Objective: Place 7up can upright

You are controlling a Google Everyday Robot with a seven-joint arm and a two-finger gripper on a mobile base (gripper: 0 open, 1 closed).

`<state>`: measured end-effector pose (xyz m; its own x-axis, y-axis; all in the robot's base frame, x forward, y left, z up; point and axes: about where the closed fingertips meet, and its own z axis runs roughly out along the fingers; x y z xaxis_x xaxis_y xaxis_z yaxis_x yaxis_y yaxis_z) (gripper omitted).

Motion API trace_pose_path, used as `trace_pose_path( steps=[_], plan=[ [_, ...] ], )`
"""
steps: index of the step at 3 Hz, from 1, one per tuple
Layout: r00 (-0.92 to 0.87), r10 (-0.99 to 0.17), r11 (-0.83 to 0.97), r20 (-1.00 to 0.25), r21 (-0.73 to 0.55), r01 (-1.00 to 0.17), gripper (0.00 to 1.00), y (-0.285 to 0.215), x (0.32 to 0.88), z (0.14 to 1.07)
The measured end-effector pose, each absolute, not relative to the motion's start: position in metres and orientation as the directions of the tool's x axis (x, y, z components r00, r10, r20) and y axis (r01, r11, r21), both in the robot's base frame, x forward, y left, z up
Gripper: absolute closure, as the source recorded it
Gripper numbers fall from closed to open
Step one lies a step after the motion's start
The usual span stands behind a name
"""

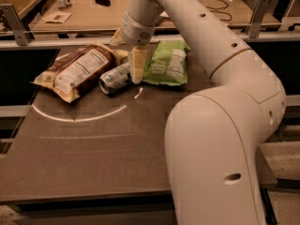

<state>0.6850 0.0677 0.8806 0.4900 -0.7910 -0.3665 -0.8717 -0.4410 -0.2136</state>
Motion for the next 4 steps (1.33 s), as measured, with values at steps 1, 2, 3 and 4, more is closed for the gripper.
trace_pose_path(
  steps=[1,2,3,4],
  plan=[
    [0.519,-0.772,-0.471,-0.366,-0.218,-0.855,0.0,0.068,0.684,0.876],
    [0.535,-0.76,-0.487,-0.369,-0.223,-0.845,0.0,0.059,0.683,0.87],
    [0.563,-0.749,-0.52,-0.35,-0.218,-0.826,0.0,0.061,0.674,0.865],
    [0.581,-0.746,-0.548,-0.325,-0.195,-0.813,0.0,0.065,0.666,0.862]
  ],
)
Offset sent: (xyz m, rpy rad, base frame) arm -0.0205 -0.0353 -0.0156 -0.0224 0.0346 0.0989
